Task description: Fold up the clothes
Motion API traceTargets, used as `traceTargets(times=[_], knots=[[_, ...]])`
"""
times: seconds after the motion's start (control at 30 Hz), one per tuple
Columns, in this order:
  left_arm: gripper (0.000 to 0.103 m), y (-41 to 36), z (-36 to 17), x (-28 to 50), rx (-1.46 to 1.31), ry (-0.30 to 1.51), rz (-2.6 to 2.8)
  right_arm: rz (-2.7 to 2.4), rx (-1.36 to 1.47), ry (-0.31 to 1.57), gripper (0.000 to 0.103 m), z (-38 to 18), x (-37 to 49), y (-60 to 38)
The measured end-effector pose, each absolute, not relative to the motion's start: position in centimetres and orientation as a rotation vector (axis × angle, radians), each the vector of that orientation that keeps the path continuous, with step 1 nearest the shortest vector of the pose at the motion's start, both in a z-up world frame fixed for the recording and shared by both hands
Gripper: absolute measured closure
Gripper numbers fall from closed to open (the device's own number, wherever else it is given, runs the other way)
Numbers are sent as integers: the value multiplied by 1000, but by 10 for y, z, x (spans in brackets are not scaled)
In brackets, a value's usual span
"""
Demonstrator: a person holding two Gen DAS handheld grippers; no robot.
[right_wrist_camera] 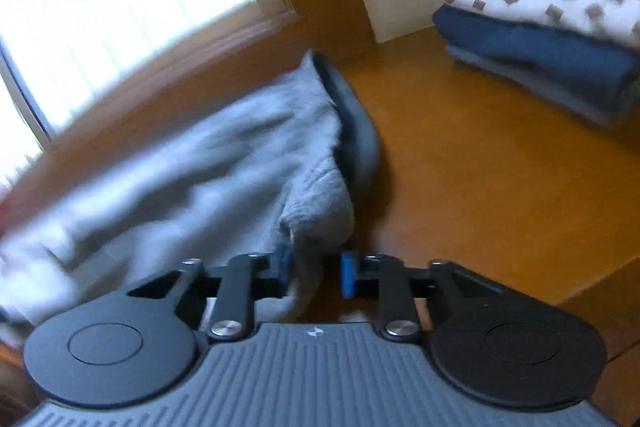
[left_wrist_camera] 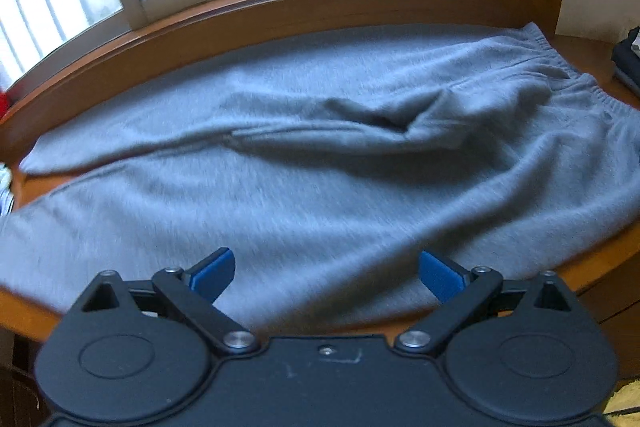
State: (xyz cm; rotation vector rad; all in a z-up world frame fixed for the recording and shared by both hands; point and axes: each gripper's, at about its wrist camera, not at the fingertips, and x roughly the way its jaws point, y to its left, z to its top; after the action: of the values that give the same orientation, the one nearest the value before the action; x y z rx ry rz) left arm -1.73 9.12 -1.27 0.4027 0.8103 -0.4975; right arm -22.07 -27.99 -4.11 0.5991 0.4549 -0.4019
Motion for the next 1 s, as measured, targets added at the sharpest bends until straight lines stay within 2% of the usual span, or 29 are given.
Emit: traceTargets(times=[0.1, 0.17, 0.23, 0.33, 0.4, 0.47, 0.53, 0.6, 0.73, 0.77, 0.87, 1.0], knots=[[4, 95, -8, -27, 380, 800, -467, -354, 513, 352, 85, 13, -238, -284], [4, 98, -7, -27, 367, 800, -448, -360, 424, 353, 85, 36, -246, -287], [4, 100, -10, -24, 364, 806, -421, -379, 355, 403, 84, 43, -250, -290], [4, 101, -15, -16, 365, 821, -388, -420, 310, 578, 81, 18, -246, -296], [4, 99, -16, -11, 366, 823, -383, -444, 267, 707, 74, -6, -238, -297], [4, 96, -15, -5, 381, 815, -379, -459, 227, 753, 70, -11, -236, -293], [4, 90, -8, 3, 407, 786, -374, -474, 182, 754, 57, -6, -237, -287], [4, 82, 2, 10, 420, 746, -383, -507, 103, 685, 39, 16, -240, -282], [4, 55, 16, 34, 454, 682, -416, -506, 5, 542, 36, 57, -241, -285], [4, 47, 18, 41, 466, 670, -424, -479, 23, 519, 32, 59, -234, -291], [4, 24, 20, 62, 487, 660, -455, -388, 96, 521, 32, 43, -188, -311], [4, 0, 17, 87, 502, 672, -544, -358, 125, 581, 36, 13, -108, -339]])
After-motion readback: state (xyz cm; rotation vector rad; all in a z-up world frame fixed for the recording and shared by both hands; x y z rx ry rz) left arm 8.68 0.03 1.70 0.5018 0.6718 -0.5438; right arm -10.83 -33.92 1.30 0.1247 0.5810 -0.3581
